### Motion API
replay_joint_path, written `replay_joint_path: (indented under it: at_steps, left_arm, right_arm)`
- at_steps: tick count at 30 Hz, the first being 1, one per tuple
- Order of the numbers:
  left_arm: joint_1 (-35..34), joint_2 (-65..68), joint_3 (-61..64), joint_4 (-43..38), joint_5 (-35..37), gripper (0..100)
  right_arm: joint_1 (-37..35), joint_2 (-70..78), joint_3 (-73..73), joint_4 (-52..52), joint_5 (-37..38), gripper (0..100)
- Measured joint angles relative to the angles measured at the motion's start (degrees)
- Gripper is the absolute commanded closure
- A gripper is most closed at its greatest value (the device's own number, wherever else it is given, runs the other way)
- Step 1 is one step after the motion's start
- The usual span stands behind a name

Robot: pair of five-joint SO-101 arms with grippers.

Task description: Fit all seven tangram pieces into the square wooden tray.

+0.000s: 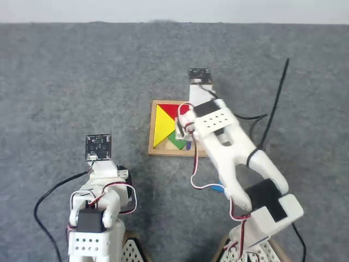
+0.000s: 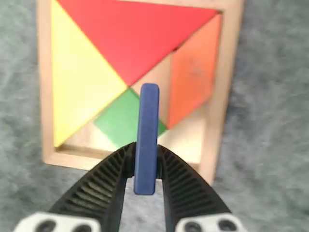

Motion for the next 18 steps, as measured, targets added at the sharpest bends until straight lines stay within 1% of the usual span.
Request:
replay_joint_path:
  at_steps: [4,7,9,12,18]
  left_arm:
    - [0.0,0.0,0.0,0.0,0.0,99]
    - [0.0,0.0,0.0,0.0,0.0,99]
    - [0.0,0.0,0.0,0.0,0.0,99]
    - [0.0,0.0,0.0,0.0,0.0,99]
    - [0.0,0.0,0.0,0.0,0.0,99]
  right_arm:
    - [-0.62,2.11,-2.02,0.0,-8.35,86.6]
    - [-0.97,3.52,-2.11,0.0,-16.44,85.8]
    - [-0.88,4.13,-2.11,0.0,-20.22,85.8]
    - [-0.26,4.22,-2.2,0.0,-23.12,85.8]
    - [1.85,4.22,-2.64,0.53,-24.09,85.9]
